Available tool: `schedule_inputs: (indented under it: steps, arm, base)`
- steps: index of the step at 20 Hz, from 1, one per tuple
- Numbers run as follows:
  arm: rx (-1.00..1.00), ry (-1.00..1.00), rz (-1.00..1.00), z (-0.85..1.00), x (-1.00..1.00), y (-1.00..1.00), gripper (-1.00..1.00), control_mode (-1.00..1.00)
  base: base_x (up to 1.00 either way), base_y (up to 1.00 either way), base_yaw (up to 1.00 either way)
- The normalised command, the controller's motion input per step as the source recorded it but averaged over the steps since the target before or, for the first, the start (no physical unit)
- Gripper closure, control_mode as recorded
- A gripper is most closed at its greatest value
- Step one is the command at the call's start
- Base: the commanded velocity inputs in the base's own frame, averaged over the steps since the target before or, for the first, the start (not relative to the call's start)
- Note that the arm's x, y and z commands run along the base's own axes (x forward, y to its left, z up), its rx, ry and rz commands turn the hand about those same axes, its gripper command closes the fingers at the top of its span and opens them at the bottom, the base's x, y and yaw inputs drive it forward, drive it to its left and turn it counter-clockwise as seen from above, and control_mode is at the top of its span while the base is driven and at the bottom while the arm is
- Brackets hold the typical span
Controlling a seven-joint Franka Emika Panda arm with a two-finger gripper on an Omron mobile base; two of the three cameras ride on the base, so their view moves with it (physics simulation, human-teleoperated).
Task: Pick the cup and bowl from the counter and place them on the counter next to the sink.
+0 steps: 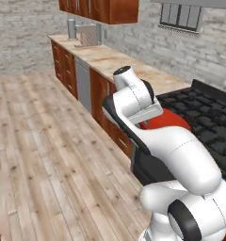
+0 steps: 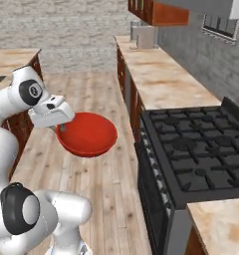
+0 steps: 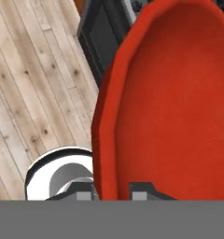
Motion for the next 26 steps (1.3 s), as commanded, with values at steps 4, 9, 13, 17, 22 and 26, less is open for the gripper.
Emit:
schedule_inputs:
  steps: [4, 9, 13, 17, 22, 26]
  arm:
    - [0.00, 0.00, 0.00, 0.00, 0.00, 0.00, 1.00, 1.00]
    - [0.00, 0.00, 0.00, 0.00, 0.00, 0.00, 1.00, 1.00]
    - [0.00, 0.00, 0.00, 0.00, 0.00, 0.00, 1.00, 1.00]
    - [0.00, 0.00, 0.00, 0.00, 0.00, 0.00, 1.00, 1.00]
    - [0.00, 0.00, 0.00, 0.00, 0.00, 0.00, 1.00, 1.00]
    - [0.00, 0.00, 0.00, 0.00, 0.00, 0.00, 1.00, 1.00]
  base:
    - [0.05, 0.05, 0.74]
    - [0.89, 0.00, 0.33]
    - [1.00, 0.00, 0.14]
    - [1.00, 0.00, 0.14]
    - [1.00, 0.00, 0.16]
    - [1.00, 0.00, 0.27]
